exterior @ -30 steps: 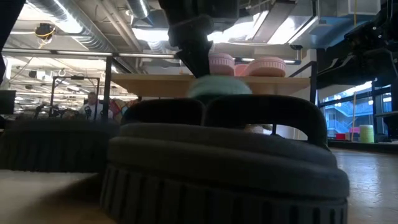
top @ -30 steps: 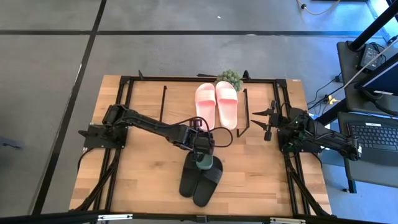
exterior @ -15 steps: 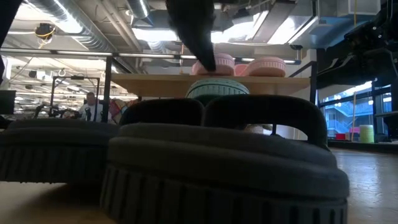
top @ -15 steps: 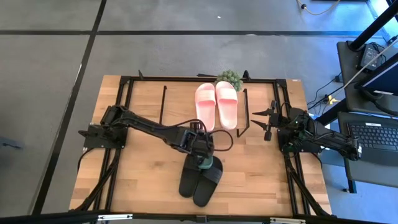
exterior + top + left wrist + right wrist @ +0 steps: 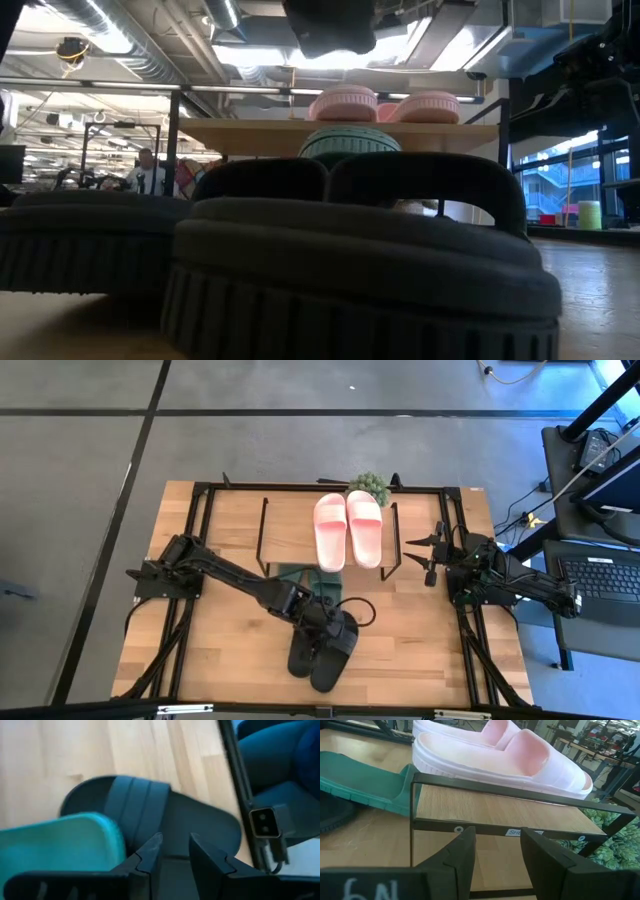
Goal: Pick and place slides into the shelf
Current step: Put the green slide under the shelf
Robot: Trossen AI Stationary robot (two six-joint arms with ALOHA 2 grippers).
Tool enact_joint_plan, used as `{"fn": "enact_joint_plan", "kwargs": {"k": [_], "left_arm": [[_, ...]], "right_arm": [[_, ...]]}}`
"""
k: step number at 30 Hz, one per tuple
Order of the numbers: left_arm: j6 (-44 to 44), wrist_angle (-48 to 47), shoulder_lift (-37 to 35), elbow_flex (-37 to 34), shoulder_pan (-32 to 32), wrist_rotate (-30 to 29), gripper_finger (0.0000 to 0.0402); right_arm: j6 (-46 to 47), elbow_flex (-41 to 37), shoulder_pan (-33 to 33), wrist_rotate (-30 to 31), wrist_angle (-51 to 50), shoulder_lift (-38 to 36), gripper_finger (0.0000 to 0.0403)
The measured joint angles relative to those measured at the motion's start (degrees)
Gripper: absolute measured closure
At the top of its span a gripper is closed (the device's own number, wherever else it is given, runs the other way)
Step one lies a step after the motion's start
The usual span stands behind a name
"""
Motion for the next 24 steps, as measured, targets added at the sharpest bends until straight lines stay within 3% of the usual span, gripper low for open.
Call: {"fn": "enact_joint_plan", "kwargs": {"k": [7, 14, 24], "left_arm": [[0.0, 12.4, -0.1, -7.5, 1.6, 6.7, 0.0313], [-1.5, 13.2, 0.0, -10.9, 3.8, 6.0, 0.0313], [-1.2, 12.9, 0.0, -11.3, 3.5, -1.2, 0.0313]], "right_arm": [[0.0, 0.0, 0.0, 0.0, 0.0, 0.0, 0.0246], [0.0, 0.0, 0.0, 0.0, 0.0, 0.0, 0.0246], [0.0, 0.0, 0.0, 0.0, 0.0, 0.0, 0.0246]]}}
